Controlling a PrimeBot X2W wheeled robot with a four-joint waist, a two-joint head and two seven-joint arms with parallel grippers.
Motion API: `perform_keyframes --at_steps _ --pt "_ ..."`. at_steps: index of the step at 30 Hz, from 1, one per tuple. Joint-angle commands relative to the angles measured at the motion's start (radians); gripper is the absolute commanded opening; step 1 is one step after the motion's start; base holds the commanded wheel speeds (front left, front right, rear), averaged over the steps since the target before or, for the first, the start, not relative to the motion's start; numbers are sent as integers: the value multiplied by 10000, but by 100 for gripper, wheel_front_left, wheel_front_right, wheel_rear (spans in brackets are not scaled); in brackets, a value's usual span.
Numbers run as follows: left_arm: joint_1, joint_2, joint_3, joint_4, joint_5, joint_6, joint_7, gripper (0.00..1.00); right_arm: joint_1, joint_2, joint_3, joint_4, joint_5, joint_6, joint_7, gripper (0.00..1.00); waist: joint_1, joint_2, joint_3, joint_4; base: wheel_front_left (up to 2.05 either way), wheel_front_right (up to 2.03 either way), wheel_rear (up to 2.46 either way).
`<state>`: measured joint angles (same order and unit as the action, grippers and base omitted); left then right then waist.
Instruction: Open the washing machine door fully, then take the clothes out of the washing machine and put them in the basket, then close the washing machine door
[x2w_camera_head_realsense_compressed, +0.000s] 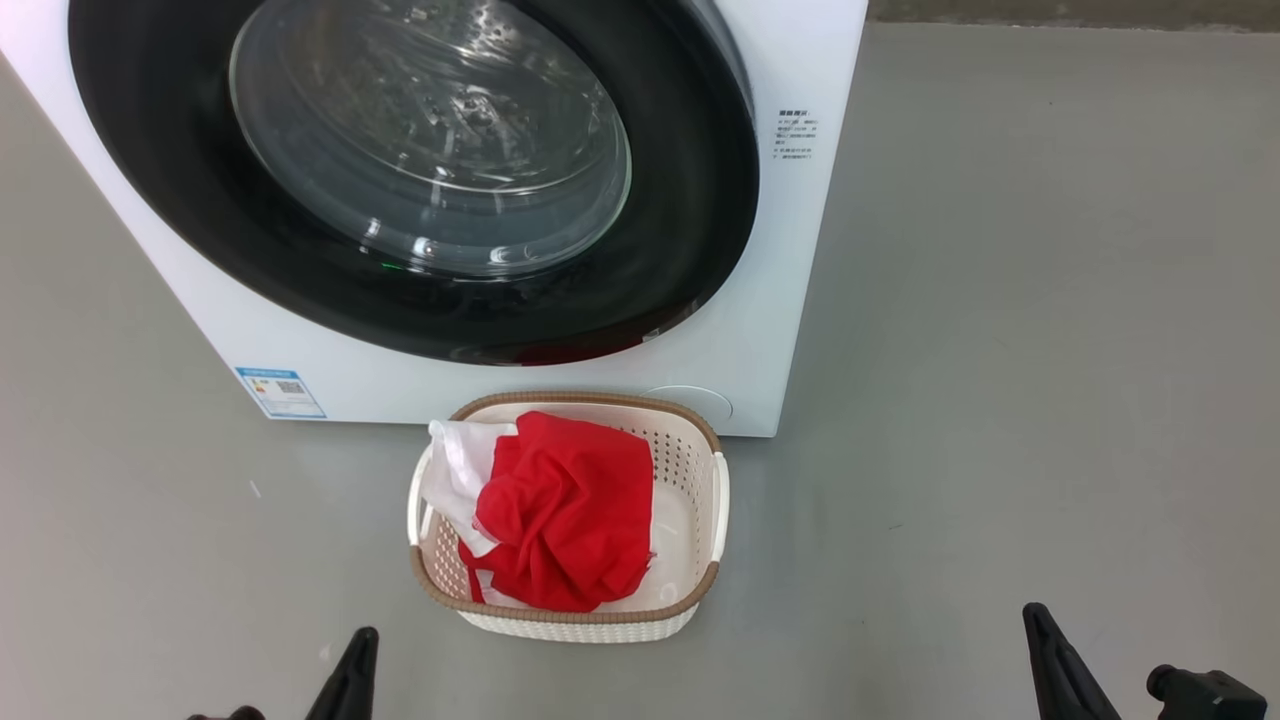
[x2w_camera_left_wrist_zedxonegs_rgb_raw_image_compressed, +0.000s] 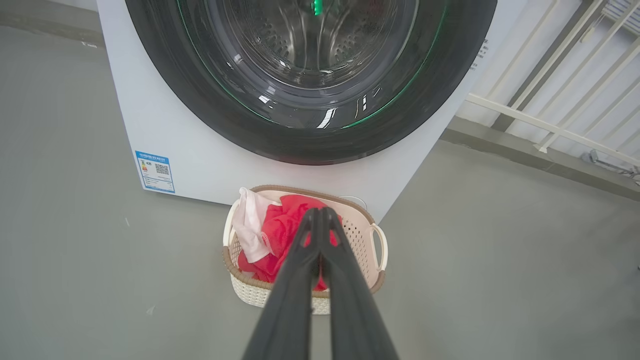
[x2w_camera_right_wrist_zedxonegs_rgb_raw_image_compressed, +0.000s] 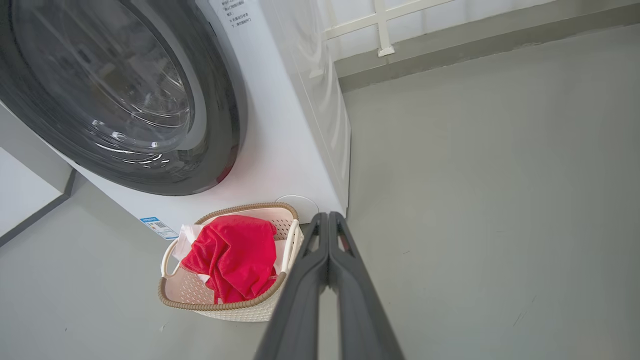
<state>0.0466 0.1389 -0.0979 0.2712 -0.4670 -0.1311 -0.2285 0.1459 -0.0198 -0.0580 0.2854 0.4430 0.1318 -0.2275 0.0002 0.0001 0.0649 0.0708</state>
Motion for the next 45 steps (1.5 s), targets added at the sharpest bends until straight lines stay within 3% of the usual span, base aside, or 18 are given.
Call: perform_keyframes --at_steps 1,45 --pt "-210 83 163 -205 -224 0 61 0 -242 -136 7 -229 241 -1 35 0 -1 -1 -4 -8 0 0 0" --pt "-719 -182 766 -224 -4641 1 1231 0 -1113 -358 9 -303 4803 -5 1153 0 -2 -1 -239 -276 0 0 0"
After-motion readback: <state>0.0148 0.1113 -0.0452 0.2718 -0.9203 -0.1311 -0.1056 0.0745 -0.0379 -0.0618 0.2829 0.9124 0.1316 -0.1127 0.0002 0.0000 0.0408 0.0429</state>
